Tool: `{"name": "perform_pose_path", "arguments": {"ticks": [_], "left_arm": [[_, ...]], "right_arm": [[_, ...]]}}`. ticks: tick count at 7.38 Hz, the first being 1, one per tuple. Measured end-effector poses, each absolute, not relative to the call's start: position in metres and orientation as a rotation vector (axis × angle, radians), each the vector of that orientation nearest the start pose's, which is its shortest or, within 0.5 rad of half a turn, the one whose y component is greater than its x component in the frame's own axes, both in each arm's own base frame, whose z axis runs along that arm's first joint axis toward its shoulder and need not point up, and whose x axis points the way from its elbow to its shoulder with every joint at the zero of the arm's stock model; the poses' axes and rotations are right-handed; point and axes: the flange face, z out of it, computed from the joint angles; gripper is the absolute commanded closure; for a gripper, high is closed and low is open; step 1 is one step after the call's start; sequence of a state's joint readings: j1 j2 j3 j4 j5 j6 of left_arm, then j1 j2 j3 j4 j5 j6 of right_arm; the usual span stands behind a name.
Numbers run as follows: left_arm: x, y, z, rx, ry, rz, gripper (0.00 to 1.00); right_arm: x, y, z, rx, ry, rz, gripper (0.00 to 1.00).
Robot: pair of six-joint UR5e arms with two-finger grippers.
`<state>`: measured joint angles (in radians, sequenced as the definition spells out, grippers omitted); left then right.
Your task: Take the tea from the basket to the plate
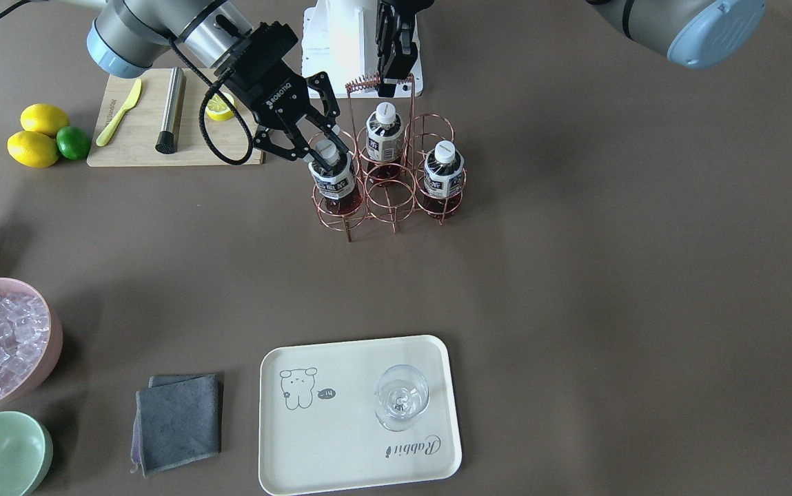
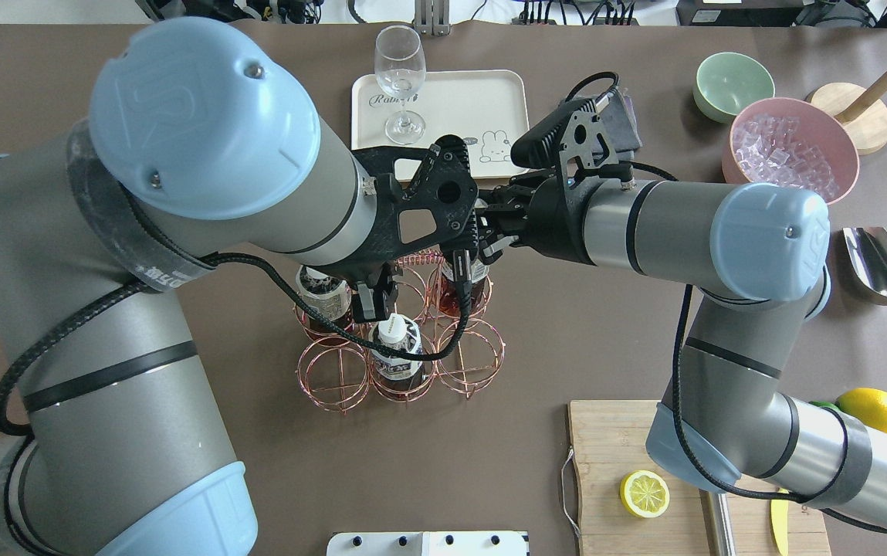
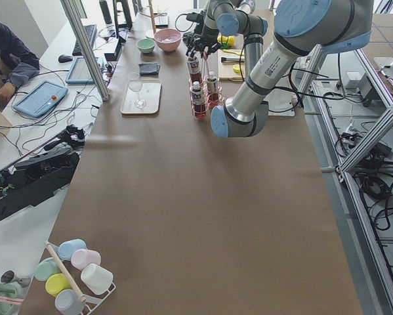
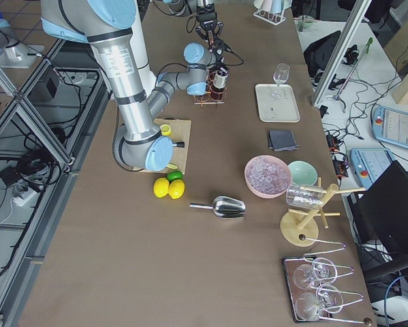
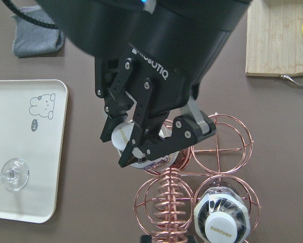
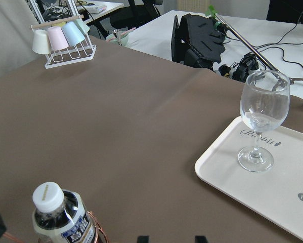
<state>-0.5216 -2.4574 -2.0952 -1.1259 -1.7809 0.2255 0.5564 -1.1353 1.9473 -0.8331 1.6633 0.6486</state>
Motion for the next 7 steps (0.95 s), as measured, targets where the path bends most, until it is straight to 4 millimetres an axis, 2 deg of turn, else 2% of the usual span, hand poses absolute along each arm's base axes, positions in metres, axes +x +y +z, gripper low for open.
{"name": "perform_pose_path", "arguments": {"ticks": [2, 5, 6, 7], "left_arm": [[0.402, -0.361, 0.017, 0.868, 0.606, 1.265, 1.00], [0.402, -0.360, 0.017, 0.869, 0.606, 1.265, 1.00], [0.402, -0.360, 0.016, 0.871, 0.607, 1.265, 1.00], [0.402, -0.360, 0.015, 0.872, 0.608, 1.265, 1.00]], "right_arm": [[-0.373, -0.409, 0.145, 0.981, -1.210, -0.349, 1.00], [-0.296, -0.454, 0.101, 0.931, -1.228, -0.331, 1.00], [-0.276, -0.470, 0.098, 0.928, -1.215, -0.311, 1.00], [-0.261, -0.492, 0.107, 0.922, -1.179, -0.278, 1.00]]}}
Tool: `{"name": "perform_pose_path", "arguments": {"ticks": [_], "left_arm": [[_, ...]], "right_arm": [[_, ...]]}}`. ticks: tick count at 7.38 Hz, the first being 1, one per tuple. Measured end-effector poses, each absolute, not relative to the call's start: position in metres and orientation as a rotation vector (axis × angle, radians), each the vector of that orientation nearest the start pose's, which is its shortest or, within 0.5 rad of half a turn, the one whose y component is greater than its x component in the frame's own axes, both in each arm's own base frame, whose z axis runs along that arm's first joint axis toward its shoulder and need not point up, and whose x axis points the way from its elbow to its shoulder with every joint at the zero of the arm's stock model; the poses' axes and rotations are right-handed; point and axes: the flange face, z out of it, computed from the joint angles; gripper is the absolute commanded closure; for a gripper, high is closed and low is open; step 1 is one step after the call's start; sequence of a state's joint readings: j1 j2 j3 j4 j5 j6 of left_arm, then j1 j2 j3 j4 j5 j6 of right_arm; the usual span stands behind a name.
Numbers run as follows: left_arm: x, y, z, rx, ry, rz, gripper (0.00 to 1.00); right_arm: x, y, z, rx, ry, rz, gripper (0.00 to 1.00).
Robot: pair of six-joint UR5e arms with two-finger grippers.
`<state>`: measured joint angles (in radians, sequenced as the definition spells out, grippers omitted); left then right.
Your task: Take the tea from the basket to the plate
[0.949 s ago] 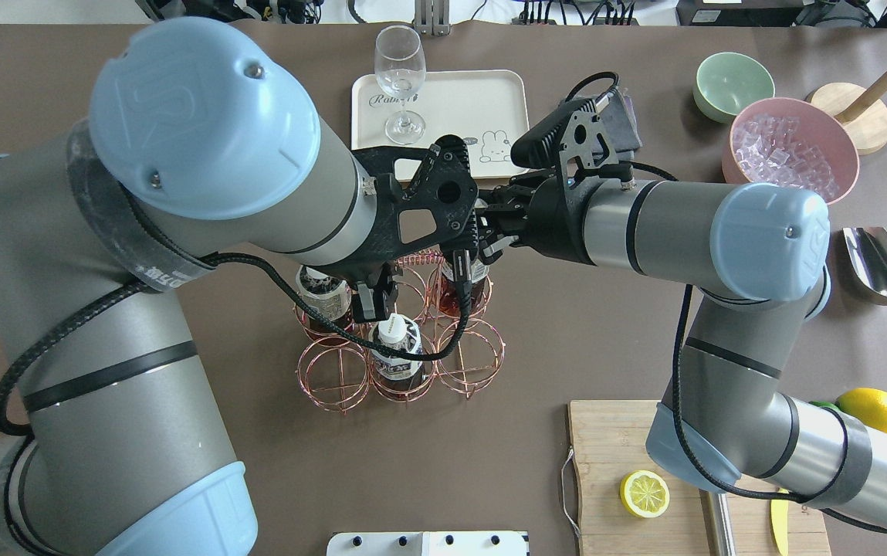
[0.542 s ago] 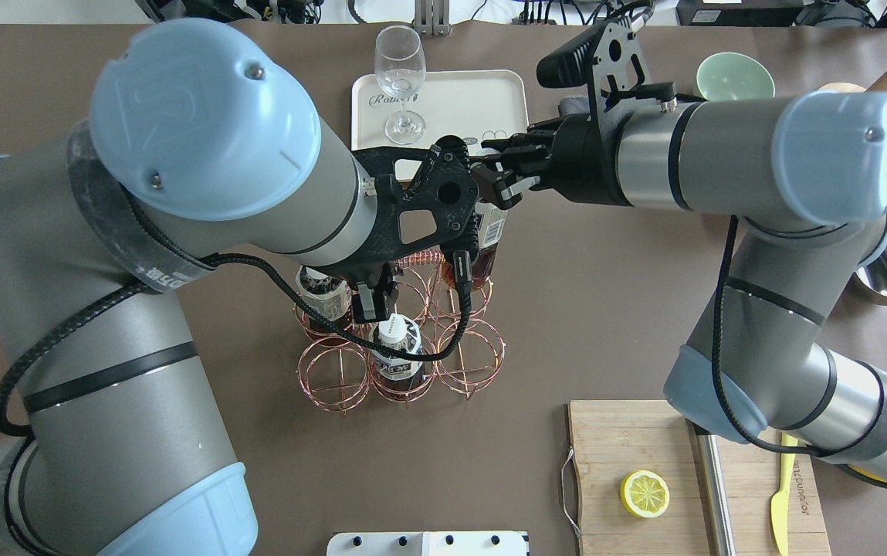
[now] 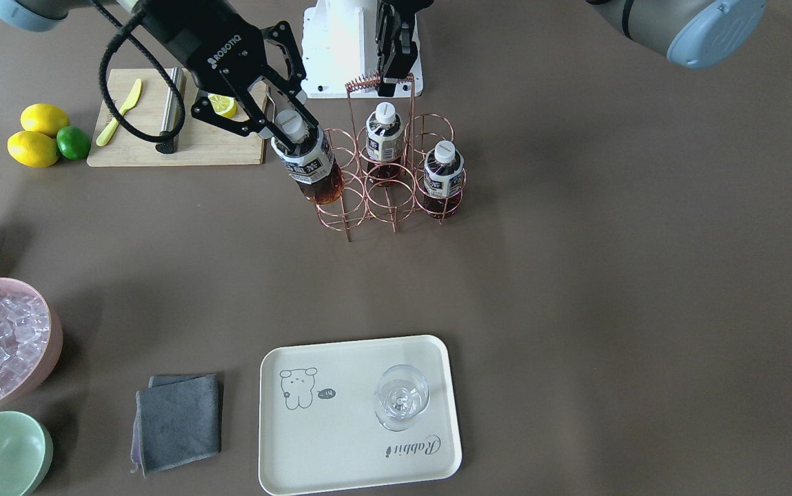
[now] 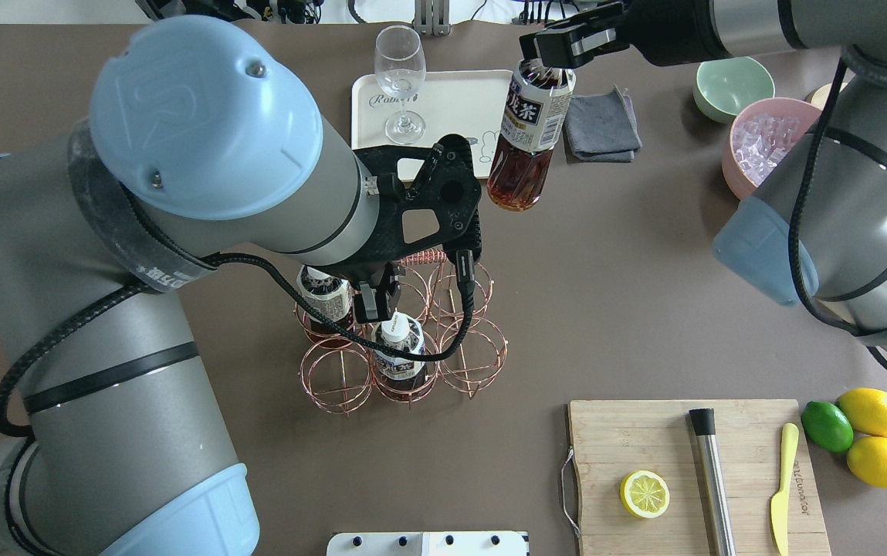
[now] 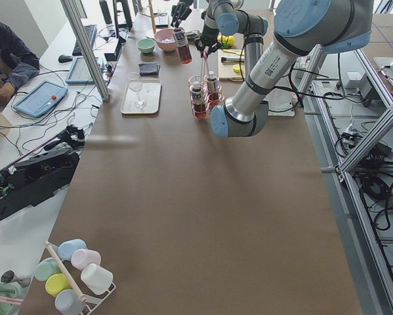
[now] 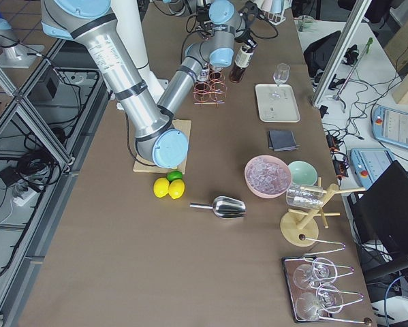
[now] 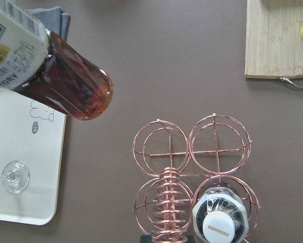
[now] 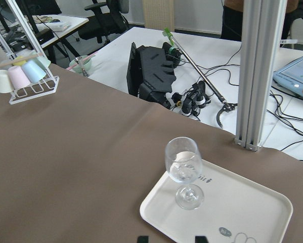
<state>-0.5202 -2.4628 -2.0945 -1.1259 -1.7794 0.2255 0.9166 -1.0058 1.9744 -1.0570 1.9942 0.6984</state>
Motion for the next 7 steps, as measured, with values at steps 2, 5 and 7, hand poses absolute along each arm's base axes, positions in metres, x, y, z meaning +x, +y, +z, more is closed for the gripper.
{"name": "perform_pose_path", "arguments": {"ticks": [2, 5, 7], "left_arm": [[0.403, -0.360, 0.013, 0.873, 0.608, 1.265, 1.00], [0.397, -0.365, 0.010, 0.889, 0.587, 1.253, 1.00], [0.382, -0.377, 0.010, 0.900, 0.551, 1.222, 1.00]], "right_arm": [[-0.247, -0.556, 0.146, 0.914, -1.094, -0.211, 1.00], [-0.286, -0.648, 0.193, 0.991, -1.026, -0.121, 1.00], [-0.336, -0.689, 0.210, 1.025, -0.971, -0.070, 1.00]]}}
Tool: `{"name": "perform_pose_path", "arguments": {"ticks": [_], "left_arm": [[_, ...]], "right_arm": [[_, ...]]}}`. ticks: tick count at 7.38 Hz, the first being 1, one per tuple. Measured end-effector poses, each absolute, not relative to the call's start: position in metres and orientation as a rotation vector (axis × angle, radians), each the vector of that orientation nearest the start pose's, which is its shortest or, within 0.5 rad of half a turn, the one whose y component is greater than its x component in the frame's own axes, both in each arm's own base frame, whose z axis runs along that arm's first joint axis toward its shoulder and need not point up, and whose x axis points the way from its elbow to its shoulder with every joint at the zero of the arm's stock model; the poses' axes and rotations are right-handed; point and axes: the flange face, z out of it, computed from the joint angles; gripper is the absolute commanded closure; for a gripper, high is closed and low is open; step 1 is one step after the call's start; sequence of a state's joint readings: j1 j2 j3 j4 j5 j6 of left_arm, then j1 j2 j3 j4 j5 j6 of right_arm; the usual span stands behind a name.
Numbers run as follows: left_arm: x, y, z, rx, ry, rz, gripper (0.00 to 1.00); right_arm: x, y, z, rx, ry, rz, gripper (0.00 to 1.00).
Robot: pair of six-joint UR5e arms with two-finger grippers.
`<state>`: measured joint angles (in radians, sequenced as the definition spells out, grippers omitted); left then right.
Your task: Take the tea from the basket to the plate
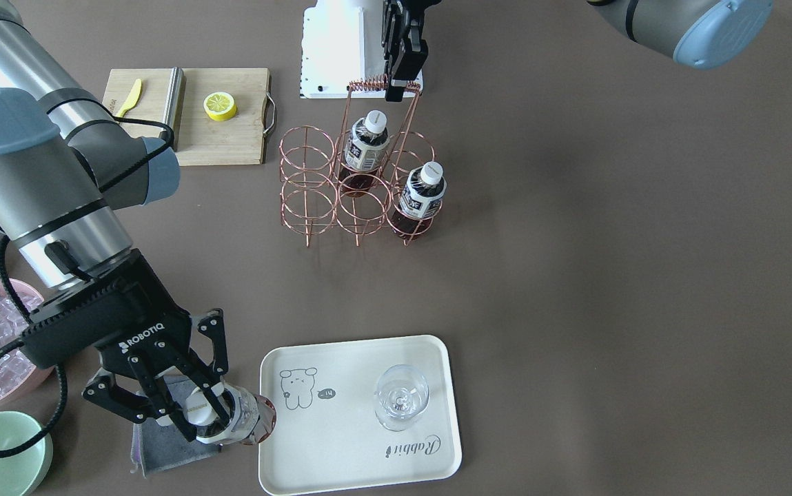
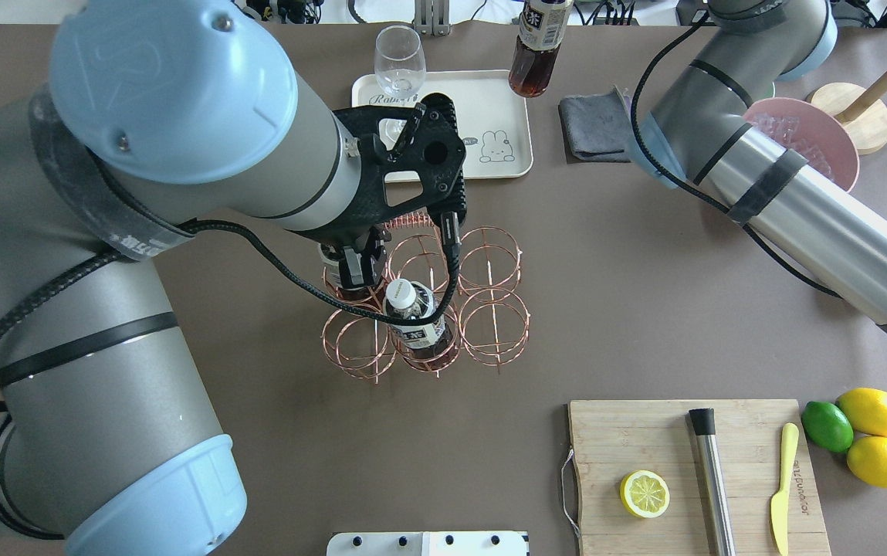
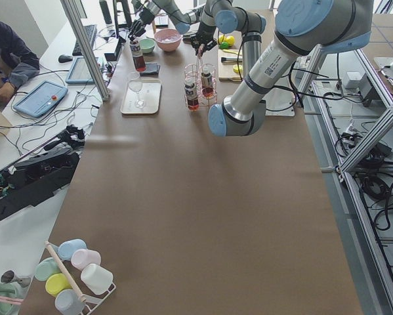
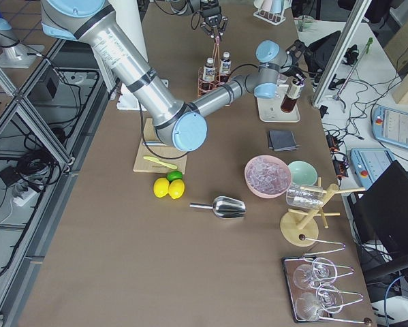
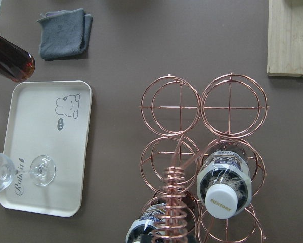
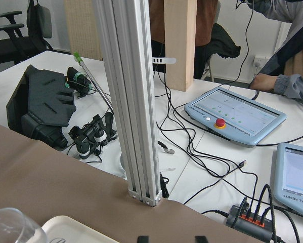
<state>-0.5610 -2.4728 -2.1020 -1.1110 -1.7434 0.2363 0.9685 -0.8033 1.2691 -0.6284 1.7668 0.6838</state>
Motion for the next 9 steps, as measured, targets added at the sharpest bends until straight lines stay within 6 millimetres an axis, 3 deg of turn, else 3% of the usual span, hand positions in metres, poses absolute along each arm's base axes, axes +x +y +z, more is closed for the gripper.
{"name": "perform_pose_path", "arguments": {"ticks": [2, 5, 8, 9], "left_arm": [[0.361, -0.392, 0.006, 0.903, 0.516, 1.205, 1.00], [0.317, -0.421, 0.005, 0.910, 0.424, 1.217, 1.00], [0.264, -0.460, 0.022, 0.894, 0.396, 1.231, 1.00], [0.235, -0.482, 0.037, 0.872, 0.388, 1.233, 1.00]], "right_arm": [[-0.376, -0.694, 0.216, 1.031, -0.926, -0.047, 1.00], [-0.417, -0.689, 0.212, 1.059, -0.883, -0.019, 1.00], [-0.451, -0.673, 0.213, 1.057, -0.876, -0.031, 1.00], [-0.460, -0.668, 0.212, 1.053, -0.881, -0.039, 0.01]]}}
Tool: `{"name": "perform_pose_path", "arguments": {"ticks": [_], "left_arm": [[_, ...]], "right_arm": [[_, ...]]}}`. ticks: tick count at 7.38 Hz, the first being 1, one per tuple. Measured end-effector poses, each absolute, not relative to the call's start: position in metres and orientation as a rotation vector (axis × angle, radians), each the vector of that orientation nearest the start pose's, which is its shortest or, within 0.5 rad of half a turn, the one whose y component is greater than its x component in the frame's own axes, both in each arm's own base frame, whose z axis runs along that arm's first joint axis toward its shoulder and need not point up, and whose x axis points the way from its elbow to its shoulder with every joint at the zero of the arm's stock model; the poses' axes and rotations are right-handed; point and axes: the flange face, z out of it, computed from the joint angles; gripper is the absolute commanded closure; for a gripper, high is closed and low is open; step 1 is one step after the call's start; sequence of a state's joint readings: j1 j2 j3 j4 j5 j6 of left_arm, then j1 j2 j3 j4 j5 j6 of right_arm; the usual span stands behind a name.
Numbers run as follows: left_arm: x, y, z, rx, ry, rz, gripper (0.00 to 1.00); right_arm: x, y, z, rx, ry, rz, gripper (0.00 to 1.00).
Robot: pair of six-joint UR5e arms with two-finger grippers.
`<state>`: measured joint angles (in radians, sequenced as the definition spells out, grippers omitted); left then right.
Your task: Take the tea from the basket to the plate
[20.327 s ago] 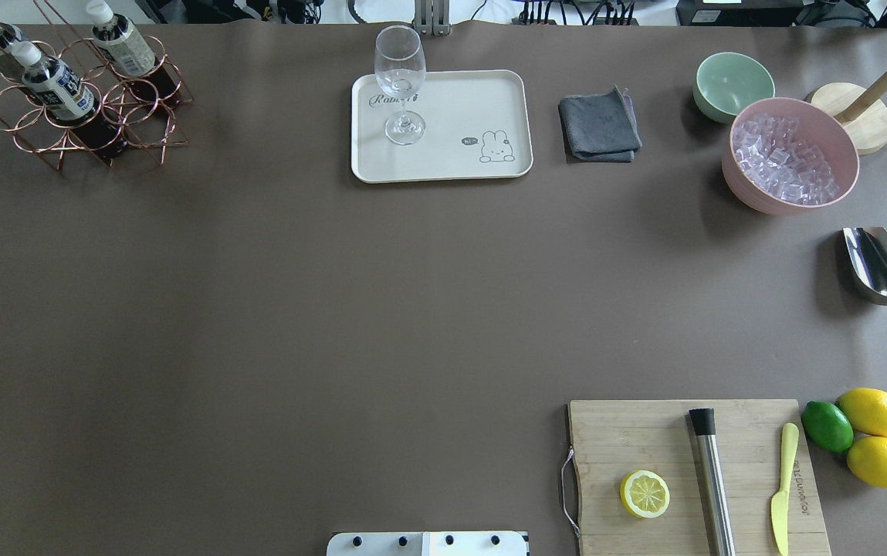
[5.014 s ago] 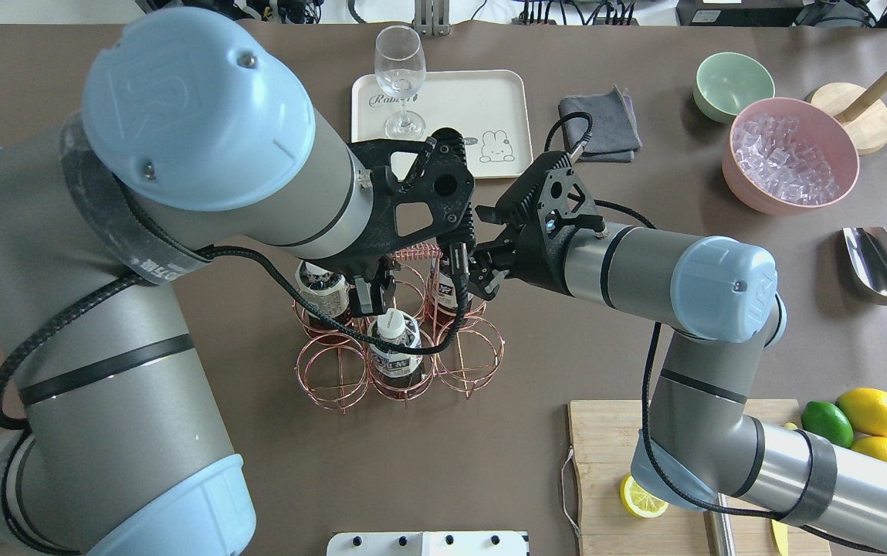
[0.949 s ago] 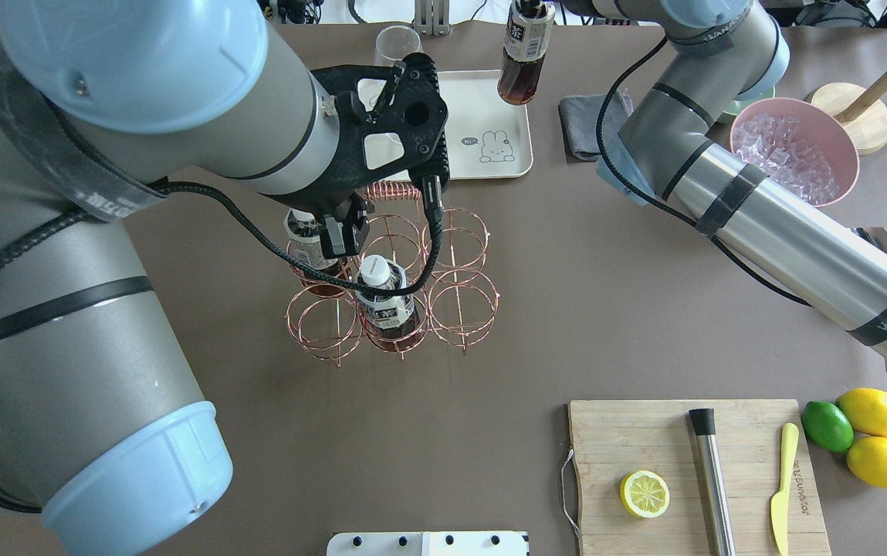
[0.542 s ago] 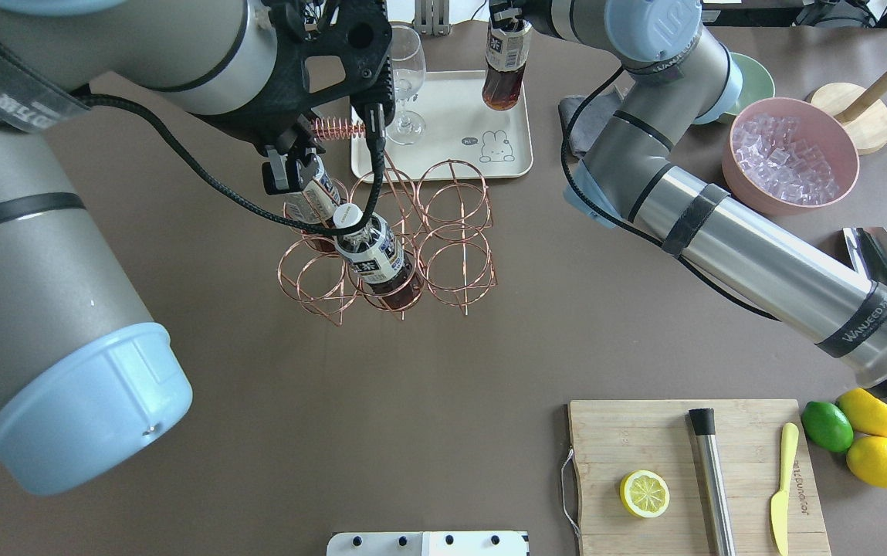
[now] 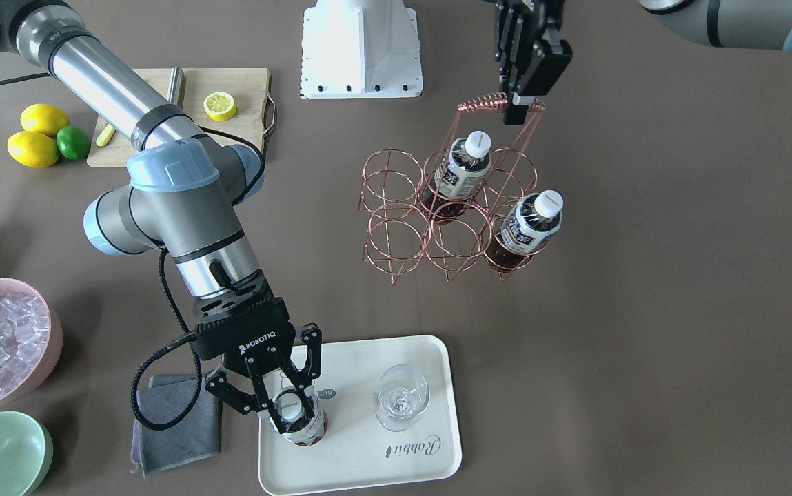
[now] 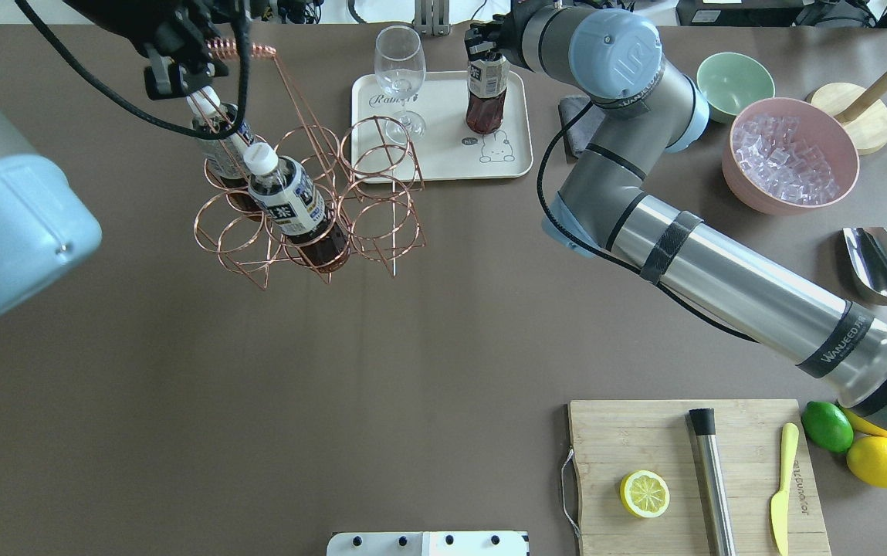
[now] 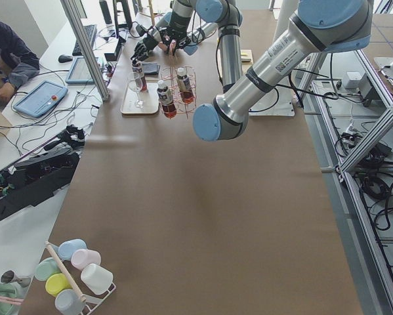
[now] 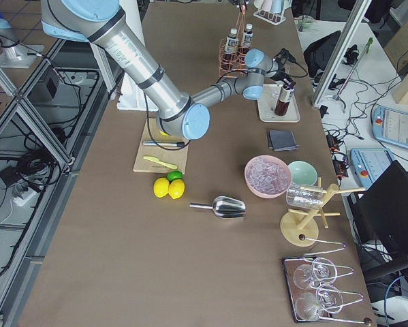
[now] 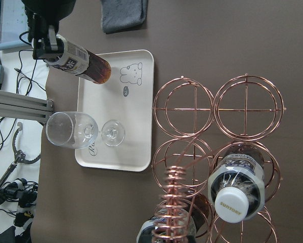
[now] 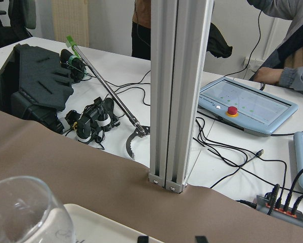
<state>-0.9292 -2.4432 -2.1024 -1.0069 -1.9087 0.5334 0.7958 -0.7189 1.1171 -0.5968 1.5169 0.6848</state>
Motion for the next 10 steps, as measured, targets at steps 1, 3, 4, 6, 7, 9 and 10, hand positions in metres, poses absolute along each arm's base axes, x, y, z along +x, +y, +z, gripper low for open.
{"name": "perform_pose_path", "arguments": {"ticks": [1, 3, 4, 6, 7, 9, 10], "left_arm": [[0.200, -0.511, 0.052, 0.850, 0.373, 1.242, 1.00], [0.132, -0.568, 0.091, 0.790, 0.347, 1.261, 1.00], [0.099, -0.593, 0.114, 0.767, 0.342, 1.266, 1.00], [0.023, -0.645, 0.174, 0.742, 0.344, 1.289, 1.00], [-0.013, -0.668, 0.207, 0.735, 0.344, 1.307, 1.00], [-0.064, -0.698, 0.263, 0.718, 0.342, 1.318, 1.00], [-0.072, -0.706, 0.291, 0.704, 0.350, 1.310, 1.00]], "right_arm": [[-0.464, -0.665, 0.208, 1.051, -0.890, -0.037, 0.00], [-0.468, -0.664, 0.200, 1.039, -0.911, -0.013, 0.00], [-0.469, -0.663, 0.199, 1.036, -0.916, -0.010, 0.00], [-0.466, -0.661, 0.189, 1.038, -0.935, 0.002, 0.00], [-0.453, -0.661, 0.177, 1.034, -0.940, 0.002, 0.00], [-0.383, -0.670, 0.139, 0.947, -0.916, -0.011, 0.00], [-0.348, -0.662, 0.136, 0.904, -0.899, -0.003, 0.00]]}}
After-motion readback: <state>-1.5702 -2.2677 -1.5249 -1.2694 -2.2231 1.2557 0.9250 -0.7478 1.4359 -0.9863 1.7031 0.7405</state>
